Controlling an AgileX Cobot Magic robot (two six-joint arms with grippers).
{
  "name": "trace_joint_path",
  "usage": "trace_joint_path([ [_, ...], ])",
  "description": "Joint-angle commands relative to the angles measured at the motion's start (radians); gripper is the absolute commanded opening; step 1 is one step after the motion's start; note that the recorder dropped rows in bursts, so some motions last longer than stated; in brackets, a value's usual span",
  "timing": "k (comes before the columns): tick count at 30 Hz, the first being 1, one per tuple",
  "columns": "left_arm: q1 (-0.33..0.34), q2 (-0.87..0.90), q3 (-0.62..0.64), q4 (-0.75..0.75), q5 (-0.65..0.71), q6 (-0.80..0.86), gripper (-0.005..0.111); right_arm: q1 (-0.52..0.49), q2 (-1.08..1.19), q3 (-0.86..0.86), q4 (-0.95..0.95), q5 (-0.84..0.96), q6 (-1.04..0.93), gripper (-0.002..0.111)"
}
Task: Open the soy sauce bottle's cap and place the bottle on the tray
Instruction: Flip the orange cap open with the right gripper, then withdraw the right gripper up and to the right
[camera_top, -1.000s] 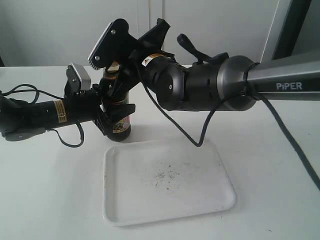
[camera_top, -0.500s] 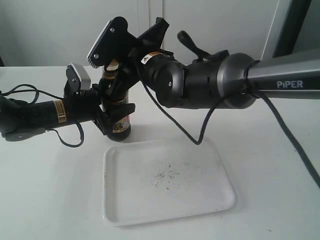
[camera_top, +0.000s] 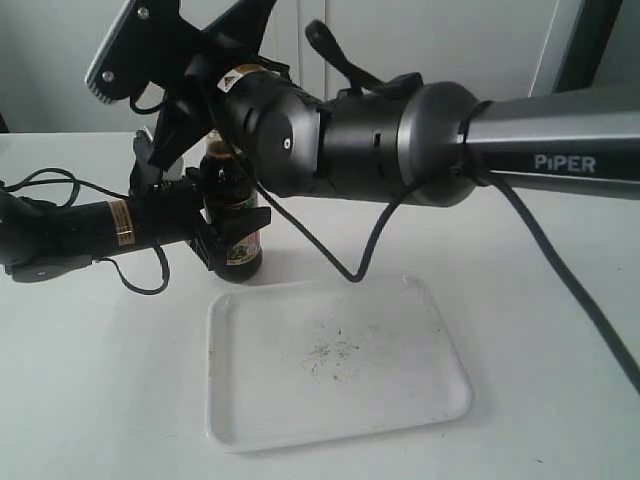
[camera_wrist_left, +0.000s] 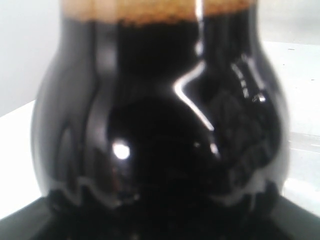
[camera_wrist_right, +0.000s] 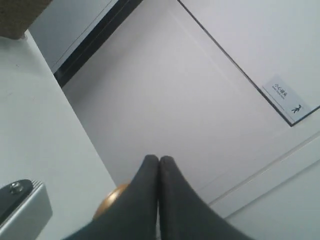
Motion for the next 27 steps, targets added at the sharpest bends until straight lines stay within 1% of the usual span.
trace_joint_path([
  [1, -0.002, 0.015, 0.003, 0.030, 0.073, 0.025, 0.000, -0.017, -0.027, -0.008, 0.187, 0.024, -0.009, 0.000],
  [4, -0.002, 0.015, 0.003, 0.028, 0.073, 0.022, 0.000, -0.033, -0.041, -0.008, 0.267, 0.056, 0.034, 0.000],
  [8, -0.002, 0.015, 0.003, 0.027, 0.073, 0.019, 0.000, -0.078, -0.079, -0.008, 0.271, 0.110, 0.203, 0.000],
  [9, -0.002, 0.015, 0.003, 0.025, 0.073, 0.019, 0.000, -0.116, -0.102, -0.008, 0.271, 0.199, 0.256, 0.000],
  [15, -0.002, 0.015, 0.003, 0.004, 0.073, 0.014, 0.000, -0.247, -0.170, -0.008, 0.283, 0.569, 0.261, 0.000],
  [16, -0.002, 0.015, 0.003, -0.012, 0.073, 0.014, 0.000, -0.293, -0.191, -0.008, 0.283, 0.684, 0.261, 0.000],
  [17, -0.002, 0.015, 0.003, -0.017, 0.073, 0.012, 0.000, -0.314, -0.197, -0.008, 0.280, 0.721, 0.261, 0.000],
  [18, -0.002, 0.015, 0.003, -0.026, 0.073, 0.001, 0.000, -0.349, -0.212, -0.008, 0.263, 0.801, 0.261, 0.000],
  [19, -0.002, 0.013, 0.003, -0.032, 0.073, -0.002, 0.000, -0.360, -0.217, -0.008, 0.246, 0.833, 0.265, 0.000],
  [21, -0.002, 0.013, 0.003, -0.062, 0.073, -0.018, 0.000, -0.382, -0.232, -0.008, 0.112, 0.894, 0.350, 0.000],
  [22, -0.002, 0.013, 0.003, -0.089, 0.073, -0.034, 0.000, -0.384, -0.239, -0.008, -0.056, 0.922, 0.477, 0.000],
  [23, -0.002, 0.007, 0.003, -0.100, 0.073, -0.043, 0.000, -0.384, -0.242, -0.008, -0.152, 0.933, 0.538, 0.000],
  [24, -0.002, -0.006, 0.003, -0.103, 0.073, -0.050, 0.000, -0.384, -0.247, -0.008, -0.322, 0.967, 0.681, 0.000],
  [25, -0.002, -0.025, 0.003, -0.110, 0.073, -0.073, 0.000, -0.386, -0.248, -0.008, -0.418, 1.008, 0.761, 0.000],
  [27, -0.002, -0.060, 0.003, -0.122, 0.073, -0.113, 0.000, -0.424, -0.249, -0.008, -0.483, 1.074, 0.785, 0.000],
])
